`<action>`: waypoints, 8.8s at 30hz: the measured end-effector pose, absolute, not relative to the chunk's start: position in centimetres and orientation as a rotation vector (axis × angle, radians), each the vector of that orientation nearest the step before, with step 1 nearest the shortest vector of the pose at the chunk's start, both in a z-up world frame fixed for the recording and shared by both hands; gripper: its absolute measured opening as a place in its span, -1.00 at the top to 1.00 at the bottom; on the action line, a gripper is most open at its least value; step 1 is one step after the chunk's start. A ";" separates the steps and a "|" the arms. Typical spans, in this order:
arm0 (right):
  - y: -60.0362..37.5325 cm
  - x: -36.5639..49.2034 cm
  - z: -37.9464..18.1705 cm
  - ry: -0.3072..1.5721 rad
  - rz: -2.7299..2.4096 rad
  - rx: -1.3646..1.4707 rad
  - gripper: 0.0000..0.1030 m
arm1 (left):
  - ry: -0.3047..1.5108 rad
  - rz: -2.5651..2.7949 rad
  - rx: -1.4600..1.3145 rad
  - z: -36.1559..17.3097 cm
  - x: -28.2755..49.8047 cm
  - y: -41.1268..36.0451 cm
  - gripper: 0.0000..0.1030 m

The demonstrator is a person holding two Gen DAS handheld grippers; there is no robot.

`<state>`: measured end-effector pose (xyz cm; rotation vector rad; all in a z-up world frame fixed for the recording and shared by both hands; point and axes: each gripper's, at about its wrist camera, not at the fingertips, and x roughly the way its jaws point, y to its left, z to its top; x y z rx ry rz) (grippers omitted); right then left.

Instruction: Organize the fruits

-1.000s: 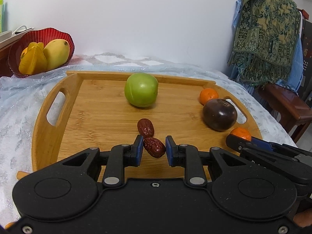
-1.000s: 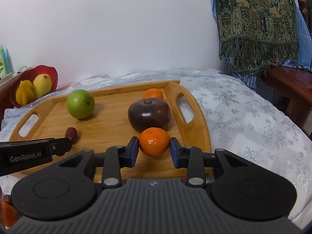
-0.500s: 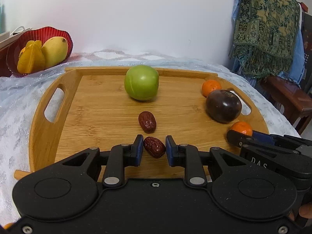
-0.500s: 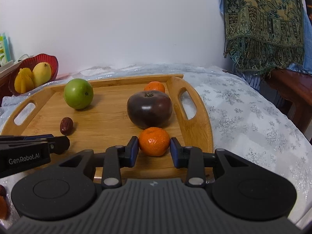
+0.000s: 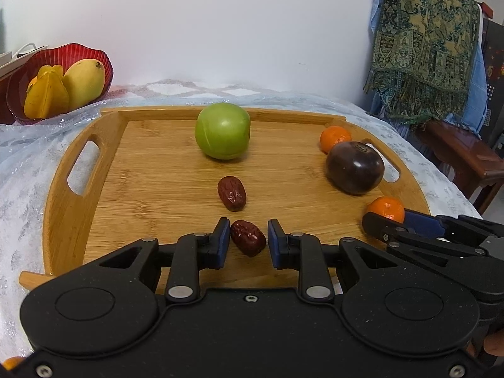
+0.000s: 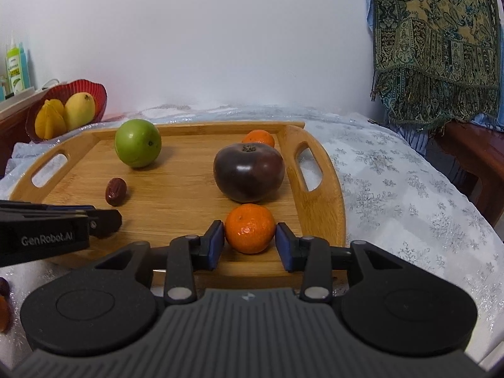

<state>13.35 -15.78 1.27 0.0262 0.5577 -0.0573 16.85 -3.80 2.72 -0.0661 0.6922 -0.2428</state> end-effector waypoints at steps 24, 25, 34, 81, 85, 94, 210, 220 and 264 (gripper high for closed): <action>-15.2 6.2 2.4 0.349 -0.076 0.038 -0.77 | 0.610 -0.266 -0.012 4.7 10.8 -1.6 -0.46; -15.0 6.0 2.3 0.345 -0.071 0.035 -0.77 | 0.607 -0.269 -0.007 4.8 10.4 -1.4 -0.48; -13.0 4.1 1.6 0.315 -0.053 0.035 -0.87 | 0.574 -0.224 -0.037 5.0 8.6 1.1 -0.62; -9.1 4.0 -1.9 0.434 0.014 -0.027 -0.48 | 0.519 -0.065 0.046 1.8 0.3 8.2 -0.69; -9.1 4.0 -2.0 0.439 0.017 -0.024 -0.42 | 0.537 -0.040 0.029 1.3 0.0 9.2 -0.64; -9.0 4.1 -2.0 0.443 0.016 -0.026 -0.27 | 0.605 -0.021 -0.014 -0.1 0.0 10.8 -0.11; -13.0 24.4 5.1 0.466 0.010 0.160 0.32 | 0.628 -0.080 -0.190 6.5 26.6 4.5 0.02; -13.5 29.2 4.6 0.573 0.021 0.169 0.32 | 0.673 -0.066 -0.160 5.2 29.4 4.0 0.02; -13.2 32.8 3.0 0.695 0.046 0.121 0.21 | 0.766 -0.077 -0.079 2.7 32.0 3.1 0.01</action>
